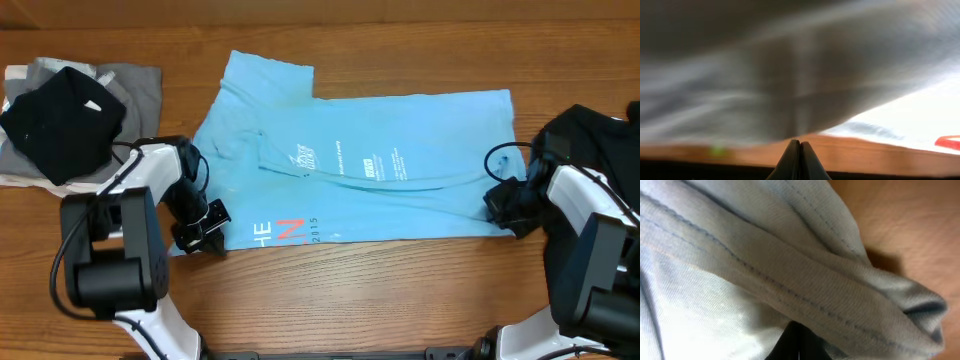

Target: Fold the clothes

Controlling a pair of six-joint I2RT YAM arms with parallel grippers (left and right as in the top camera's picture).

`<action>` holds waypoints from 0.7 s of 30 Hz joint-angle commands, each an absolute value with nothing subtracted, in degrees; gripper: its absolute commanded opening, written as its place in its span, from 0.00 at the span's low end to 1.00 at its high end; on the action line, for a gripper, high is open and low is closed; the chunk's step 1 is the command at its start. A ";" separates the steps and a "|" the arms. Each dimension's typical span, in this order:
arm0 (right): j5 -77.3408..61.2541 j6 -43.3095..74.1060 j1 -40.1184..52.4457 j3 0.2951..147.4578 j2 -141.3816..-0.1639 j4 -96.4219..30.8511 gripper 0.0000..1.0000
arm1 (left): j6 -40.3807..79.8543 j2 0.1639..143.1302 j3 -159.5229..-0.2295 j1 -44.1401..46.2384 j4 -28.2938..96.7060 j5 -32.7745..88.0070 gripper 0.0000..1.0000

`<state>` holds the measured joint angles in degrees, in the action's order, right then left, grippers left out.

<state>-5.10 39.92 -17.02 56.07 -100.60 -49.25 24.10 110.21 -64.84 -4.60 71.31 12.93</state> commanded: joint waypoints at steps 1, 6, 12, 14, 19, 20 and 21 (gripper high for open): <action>2.66 41.98 -19.79 55.13 -99.59 -49.89 0.04 | 26.41 103.04 -64.60 -4.75 72.03 9.21 0.04; 3.03 41.80 -19.94 55.13 -97.06 -51.22 0.04 | 28.36 96.86 -64.60 -4.69 72.12 9.19 0.04; 4.05 41.87 -19.94 55.13 -92.23 -51.94 0.04 | 28.01 90.06 -64.62 -3.29 69.19 8.38 0.04; 3.99 41.76 -19.94 55.13 -90.85 -51.27 0.04 | 26.37 88.60 -64.62 -1.80 66.52 8.91 0.04; 0.21 36.60 -19.94 55.13 -90.02 -49.41 0.04 | 22.87 89.95 -64.60 3.05 58.70 11.38 0.09; -0.23 36.62 -19.94 55.13 -90.02 -49.43 0.04 | 22.68 91.09 -64.60 3.90 57.56 12.36 0.08; -0.34 36.62 -19.94 55.13 -90.00 -49.43 0.04 | 22.68 92.18 -64.60 4.36 56.80 13.13 0.06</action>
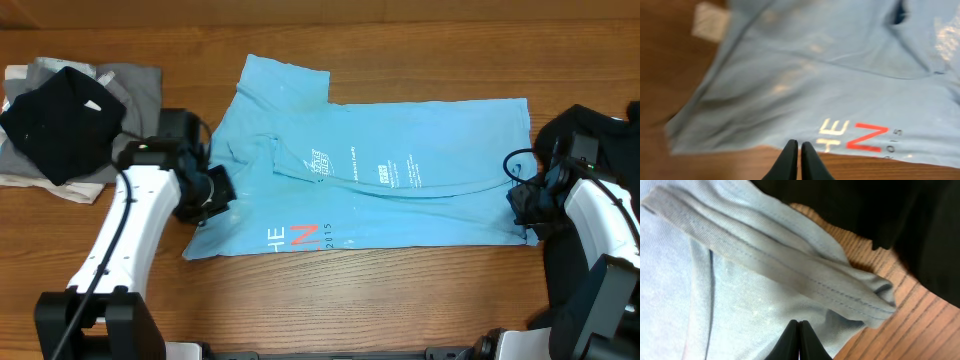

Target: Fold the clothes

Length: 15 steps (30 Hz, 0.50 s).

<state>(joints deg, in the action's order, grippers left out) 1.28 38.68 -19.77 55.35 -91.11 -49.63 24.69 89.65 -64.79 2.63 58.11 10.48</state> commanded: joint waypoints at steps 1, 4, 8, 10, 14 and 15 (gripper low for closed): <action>-0.32 36.62 -19.94 55.13 -90.02 -49.39 0.04 | 22.70 93.95 -64.60 4.97 55.96 13.69 0.04; -0.36 36.05 -19.94 55.13 -90.02 -49.41 0.04 | 22.70 99.37 -64.60 5.80 55.64 13.89 0.04; -0.32 35.53 -19.94 55.13 -90.02 -49.58 0.04 | 22.70 102.98 -64.60 5.74 55.31 12.01 0.04; -0.32 35.55 -19.94 55.13 -90.02 -49.54 0.04 | 22.72 104.33 -64.60 5.54 55.40 11.16 0.04; -0.32 35.55 -19.94 55.13 -90.02 -49.52 0.04 | 23.42 106.69 -64.60 5.54 56.58 10.96 0.04; -0.32 35.55 -19.94 55.13 -90.02 -49.52 0.04 | 24.01 107.39 -64.60 5.54 57.23 10.28 0.04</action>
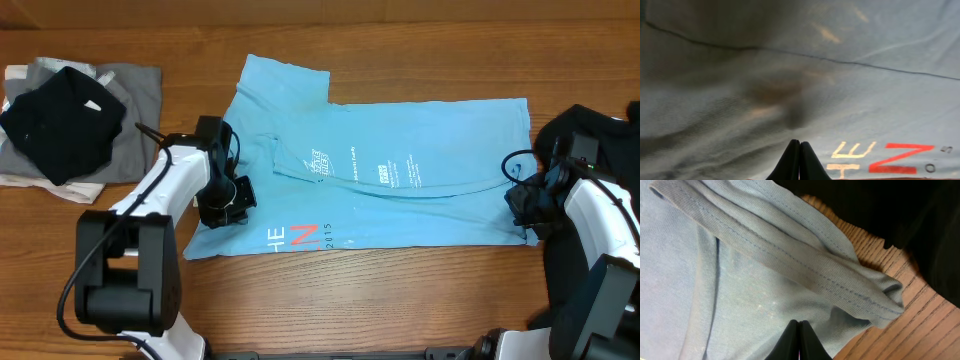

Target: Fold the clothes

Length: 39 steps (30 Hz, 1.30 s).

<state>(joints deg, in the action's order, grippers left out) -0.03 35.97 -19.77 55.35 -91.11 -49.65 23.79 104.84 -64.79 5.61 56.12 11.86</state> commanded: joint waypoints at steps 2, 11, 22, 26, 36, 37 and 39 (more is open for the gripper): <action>-0.32 35.55 -19.94 55.13 -90.02 -49.54 0.04 | 25.28 108.49 -64.60 5.54 58.72 7.77 0.04; -0.32 35.55 -19.94 55.13 -90.02 -49.56 0.04 | 27.46 112.44 -64.60 5.54 61.45 4.54 0.04; -0.32 35.53 -19.94 55.13 -90.02 -50.30 0.04 | 34.41 113.36 -64.60 5.54 69.06 -0.78 0.04; -0.30 35.55 -19.94 55.13 -90.00 -50.72 0.04 | 34.98 113.36 -64.60 5.54 70.83 -1.67 0.04; 4.43 37.95 -20.43 55.13 -90.02 -54.22 0.04 | 36.23 113.34 -64.60 5.54 72.34 -1.72 0.04; 4.45 37.98 -20.43 55.13 -90.02 -54.52 0.04 | 36.25 113.34 -64.60 5.54 72.73 -1.74 0.04; 4.45 38.28 -20.43 55.13 -90.02 -55.22 0.04 | 36.29 113.12 -64.60 5.54 74.43 -1.76 0.04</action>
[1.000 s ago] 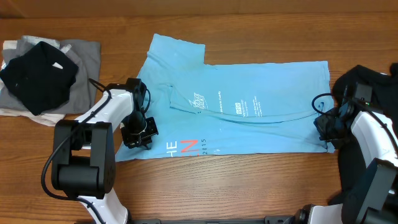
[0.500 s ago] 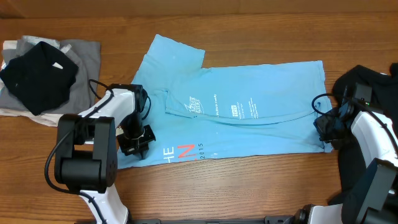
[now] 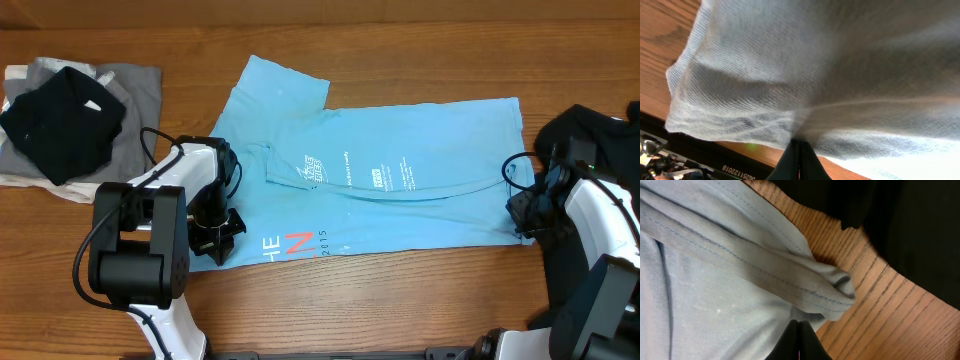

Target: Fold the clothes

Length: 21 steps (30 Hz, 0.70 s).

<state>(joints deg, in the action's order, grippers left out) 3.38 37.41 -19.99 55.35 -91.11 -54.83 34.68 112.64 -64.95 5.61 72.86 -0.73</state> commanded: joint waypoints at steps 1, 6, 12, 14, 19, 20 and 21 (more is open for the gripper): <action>4.47 38.87 -20.43 55.13 -90.02 -55.46 0.04 | 36.53 112.86 -64.60 5.54 74.78 -1.80 0.04; 6.11 42.22 -20.43 55.13 -90.00 -57.10 0.04 | 38.04 109.65 -64.60 5.54 75.66 -1.93 0.04; 9.45 44.91 -20.43 55.13 -89.84 -57.80 0.04 | 39.62 102.32 -64.60 5.50 76.71 -3.60 0.05; 9.43 45.25 -20.43 55.13 -89.21 -57.52 0.04 | 40.36 99.68 -64.60 5.37 76.49 -3.53 0.04; 7.81 41.25 -20.25 55.13 -85.36 -54.54 0.04 | 39.53 94.08 -64.60 4.89 74.91 -3.55 0.04; 5.56 38.17 -20.10 55.13 -84.68 -53.10 0.04 | 38.15 93.45 -64.60 4.91 73.82 -3.38 0.04; 1.85 34.35 -19.88 55.13 -84.12 -51.37 0.04 | 36.93 93.08 -64.62 4.91 72.86 -3.05 0.05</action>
